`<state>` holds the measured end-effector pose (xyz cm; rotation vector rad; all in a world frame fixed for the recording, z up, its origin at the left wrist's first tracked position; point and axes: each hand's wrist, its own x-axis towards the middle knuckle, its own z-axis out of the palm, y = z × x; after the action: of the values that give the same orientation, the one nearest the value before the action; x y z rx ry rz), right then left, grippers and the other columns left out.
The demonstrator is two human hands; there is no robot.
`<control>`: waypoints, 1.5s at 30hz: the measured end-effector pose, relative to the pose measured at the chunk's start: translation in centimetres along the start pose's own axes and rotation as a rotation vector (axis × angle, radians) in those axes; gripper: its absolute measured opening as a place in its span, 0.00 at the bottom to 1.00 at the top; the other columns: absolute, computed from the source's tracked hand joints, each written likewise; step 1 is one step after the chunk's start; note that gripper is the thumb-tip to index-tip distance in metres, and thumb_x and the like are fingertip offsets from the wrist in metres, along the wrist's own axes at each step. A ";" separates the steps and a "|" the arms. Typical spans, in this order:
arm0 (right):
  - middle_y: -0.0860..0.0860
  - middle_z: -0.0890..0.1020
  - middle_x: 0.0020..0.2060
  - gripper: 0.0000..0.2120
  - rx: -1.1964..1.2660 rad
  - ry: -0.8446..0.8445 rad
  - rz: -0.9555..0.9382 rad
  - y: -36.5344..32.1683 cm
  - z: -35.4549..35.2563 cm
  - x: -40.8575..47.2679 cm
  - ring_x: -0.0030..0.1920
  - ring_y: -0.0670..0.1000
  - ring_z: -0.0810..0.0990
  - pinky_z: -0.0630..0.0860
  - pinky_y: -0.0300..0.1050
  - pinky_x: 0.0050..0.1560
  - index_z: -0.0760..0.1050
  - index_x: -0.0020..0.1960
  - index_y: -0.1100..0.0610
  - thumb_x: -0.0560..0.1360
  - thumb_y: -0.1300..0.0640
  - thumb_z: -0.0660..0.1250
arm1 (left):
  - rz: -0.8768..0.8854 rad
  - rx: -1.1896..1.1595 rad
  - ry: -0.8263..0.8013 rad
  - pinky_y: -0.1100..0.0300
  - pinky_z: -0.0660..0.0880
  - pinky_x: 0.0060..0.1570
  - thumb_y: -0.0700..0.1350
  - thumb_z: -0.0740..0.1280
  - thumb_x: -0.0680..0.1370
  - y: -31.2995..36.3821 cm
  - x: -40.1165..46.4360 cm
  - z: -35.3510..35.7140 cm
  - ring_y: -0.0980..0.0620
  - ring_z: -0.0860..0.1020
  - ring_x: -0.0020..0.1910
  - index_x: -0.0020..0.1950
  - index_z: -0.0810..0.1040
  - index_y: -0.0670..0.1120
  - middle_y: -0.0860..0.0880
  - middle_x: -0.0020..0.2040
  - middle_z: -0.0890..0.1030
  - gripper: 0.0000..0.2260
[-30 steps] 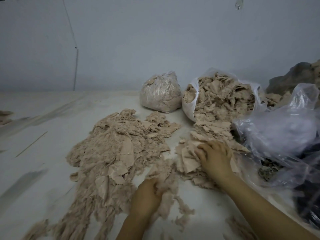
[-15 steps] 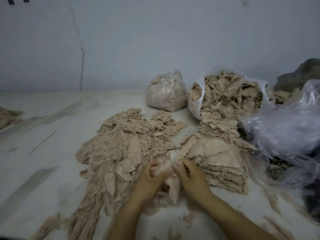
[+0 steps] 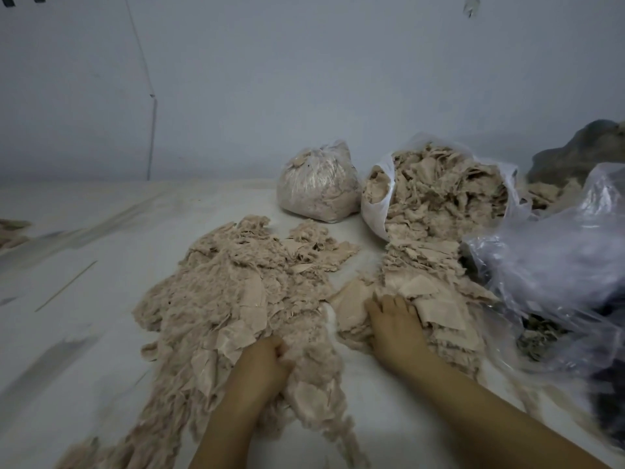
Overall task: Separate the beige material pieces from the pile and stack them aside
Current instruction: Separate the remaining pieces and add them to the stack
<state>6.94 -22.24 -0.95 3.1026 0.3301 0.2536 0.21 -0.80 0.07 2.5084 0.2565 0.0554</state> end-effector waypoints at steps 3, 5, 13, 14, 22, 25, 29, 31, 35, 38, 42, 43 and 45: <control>0.56 0.73 0.62 0.21 0.003 0.025 -0.042 0.2 -1.4 0.6 0.64 0.56 0.67 0.65 0.47 0.63 0.67 0.70 0.57 0.77 0.62 0.58 | 0.014 -0.035 0.013 0.64 0.68 0.35 0.45 0.67 0.75 -0.1 0.0 0.2 0.56 0.75 0.37 0.43 0.77 0.46 0.52 0.36 0.77 0.03; 0.55 0.73 0.61 0.27 0.105 0.132 -0.059 1.1 -3.2 1.0 0.62 0.56 0.69 0.67 0.46 0.60 0.62 0.74 0.54 0.76 0.62 0.60 | 0.039 -0.068 0.051 0.69 0.65 0.33 0.45 0.68 0.75 -0.3 -0.1 0.2 0.57 0.75 0.38 0.42 0.78 0.45 0.52 0.37 0.79 0.04; 0.61 0.75 0.48 0.20 0.268 0.427 0.112 7.9 -8.0 0.2 0.53 0.61 0.71 0.68 0.51 0.50 0.75 0.64 0.62 0.72 0.65 0.66 | 0.058 -0.452 0.120 0.60 0.64 0.31 0.42 0.67 0.77 1.0 -0.6 -0.2 0.54 0.67 0.29 0.33 0.70 0.43 0.51 0.29 0.69 0.13; 0.61 0.75 0.49 0.20 0.253 0.391 0.134 8.3 -7.3 -0.1 0.54 0.61 0.71 0.68 0.51 0.51 0.75 0.65 0.61 0.72 0.63 0.65 | 0.049 -0.516 0.118 0.59 0.65 0.33 0.42 0.66 0.78 1.1 -0.6 -0.2 0.53 0.68 0.30 0.35 0.71 0.41 0.49 0.30 0.70 0.13; 0.60 0.72 0.62 0.22 0.432 0.096 0.308 7.5 -0.5 -2.0 0.64 0.59 0.69 0.66 0.46 0.62 0.72 0.66 0.59 0.78 0.46 0.62 | 0.091 -0.650 0.143 0.62 0.67 0.33 0.43 0.65 0.78 2.0 -1.7 0.0 0.56 0.71 0.32 0.36 0.73 0.43 0.51 0.31 0.74 0.12; 0.58 0.70 0.64 0.28 0.380 0.064 0.340 7.1 -1.6 -2.2 0.66 0.60 0.66 0.64 0.50 0.65 0.68 0.69 0.55 0.76 0.39 0.61 | 0.116 -0.650 0.161 0.69 0.63 0.26 0.43 0.66 0.78 2.0 -2.0 -0.2 0.62 0.67 0.25 0.35 0.73 0.44 0.56 0.25 0.71 0.12; 0.55 0.66 0.67 0.34 0.361 0.353 0.297 4.3 -4.4 -3.6 0.68 0.58 0.61 0.58 0.56 0.68 0.66 0.71 0.50 0.71 0.34 0.65 | 0.180 -0.661 0.168 0.70 0.68 0.30 0.44 0.68 0.77 2.8 -2.4 -0.8 0.59 0.73 0.30 0.38 0.79 0.44 0.52 0.31 0.77 0.08; 0.52 0.68 0.65 0.35 0.585 0.408 0.095 1.3 -5.5 -4.5 0.66 0.54 0.64 0.60 0.51 0.67 0.68 0.70 0.50 0.68 0.33 0.67 | 0.211 -0.690 0.135 0.70 0.70 0.33 0.43 0.67 0.77 3.6 -2.5 -1.1 0.60 0.75 0.32 0.39 0.82 0.44 0.52 0.33 0.80 0.08; 0.38 0.75 0.53 0.29 1.001 -0.099 -0.154 -4.9 -5.2 -5.6 0.54 0.37 0.73 0.70 0.33 0.55 0.71 0.64 0.43 0.65 0.39 0.74 | 0.264 -0.734 0.009 0.68 0.71 0.30 0.42 0.65 0.78 4.8 -2.6 -1.8 0.61 0.75 0.29 0.38 0.82 0.48 0.53 0.29 0.80 0.11; 0.40 0.74 0.28 0.12 1.127 -0.042 -0.099 -5.7 -3.8 -5.3 0.31 0.38 0.71 0.68 0.40 0.36 0.72 0.35 0.49 0.75 0.55 0.70 | 0.207 -0.742 0.118 0.69 0.69 0.28 0.43 0.66 0.78 3.9 -2.2 -2.4 0.62 0.72 0.26 0.33 0.80 0.48 0.55 0.25 0.77 0.13; 0.44 0.71 0.27 0.14 1.378 -0.241 -0.109 -5.9 -4.1 -5.8 0.30 0.42 0.69 0.66 0.39 0.33 0.73 0.33 0.52 0.77 0.53 0.67 | 0.074 -0.823 0.128 0.69 0.72 0.31 0.44 0.66 0.78 2.8 -1.6 -2.6 0.59 0.75 0.30 0.39 0.82 0.44 0.54 0.30 0.79 0.09; 0.48 0.73 0.30 0.11 1.415 -0.289 -0.122 -6.2 -4.4 -6.0 0.34 0.44 0.71 0.68 0.39 0.37 0.76 0.37 0.52 0.75 0.49 0.69 | 0.084 -0.811 0.087 0.68 0.72 0.32 0.43 0.66 0.78 3.0 -1.5 -2.4 0.57 0.76 0.32 0.40 0.82 0.41 0.51 0.33 0.80 0.10; 0.54 0.75 0.32 0.15 1.378 -0.287 -0.120 -6.6 -4.7 -5.9 0.36 0.46 0.73 0.70 0.41 0.39 0.76 0.42 0.57 0.72 0.45 0.71 | 0.126 -0.787 0.018 0.66 0.72 0.33 0.43 0.66 0.78 3.6 -1.6 -1.9 0.53 0.75 0.34 0.41 0.80 0.35 0.45 0.34 0.79 0.12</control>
<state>-0.93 -17.04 2.55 4.2513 1.0333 -0.7588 -0.97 -2.89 3.71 1.7371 0.0589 0.1896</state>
